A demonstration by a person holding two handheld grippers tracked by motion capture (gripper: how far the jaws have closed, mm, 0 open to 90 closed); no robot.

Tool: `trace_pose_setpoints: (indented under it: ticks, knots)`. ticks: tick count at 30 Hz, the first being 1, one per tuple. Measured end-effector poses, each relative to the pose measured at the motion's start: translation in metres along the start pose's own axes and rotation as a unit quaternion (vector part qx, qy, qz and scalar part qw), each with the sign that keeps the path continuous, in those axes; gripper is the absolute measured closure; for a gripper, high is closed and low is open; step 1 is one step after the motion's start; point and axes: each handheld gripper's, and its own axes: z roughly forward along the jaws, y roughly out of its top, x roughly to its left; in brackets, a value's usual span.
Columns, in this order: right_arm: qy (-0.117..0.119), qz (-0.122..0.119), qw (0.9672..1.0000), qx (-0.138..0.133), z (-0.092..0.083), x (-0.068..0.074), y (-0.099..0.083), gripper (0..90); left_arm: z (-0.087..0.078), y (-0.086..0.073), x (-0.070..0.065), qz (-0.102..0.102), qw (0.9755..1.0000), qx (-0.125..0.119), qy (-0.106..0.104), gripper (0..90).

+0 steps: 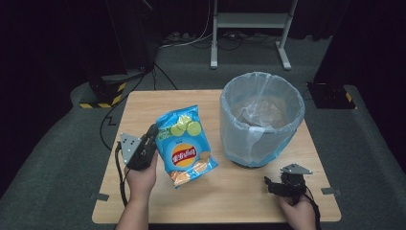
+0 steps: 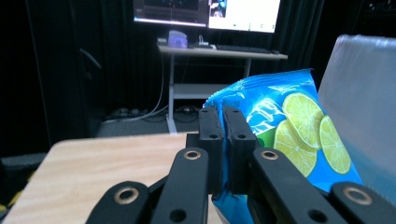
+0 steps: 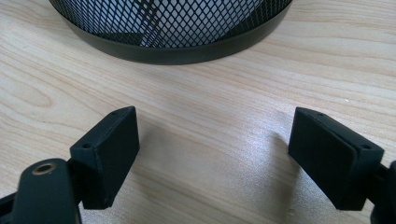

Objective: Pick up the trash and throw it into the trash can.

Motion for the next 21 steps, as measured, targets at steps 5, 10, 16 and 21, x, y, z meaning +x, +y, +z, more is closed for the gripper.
trace_pose_setpoints:
  ticks: [5, 10, 16, 21]
  knots:
    - [0.001, -0.001, 1.0000, 0.000, 0.000, 0.000, 0.000, 16.5, -0.001, 0.027, -0.004, 0.003, 0.9996, -0.028, 0.003, 87.1]
    - [0.001, -0.001, 1.0000, 0.000, 0.000, 0.000, 0.000, 16.6, -0.002, 0.046, -0.008, 0.006, 0.9988, -0.048, 0.005, 87.1]
    - [0.001, -0.001, 1.0000, 0.000, 0.000, 0.000, 0.000, 16.9, -0.005, 0.069, -0.010, 0.009, 0.9965, -0.082, 0.010, 87.1]
    - [-0.001, 0.001, 1.0000, -0.001, -0.001, 0.001, 0.000, 17.5, -0.005, 0.089, -0.010, 0.006, 0.9944, -0.105, 0.012, 87.0]
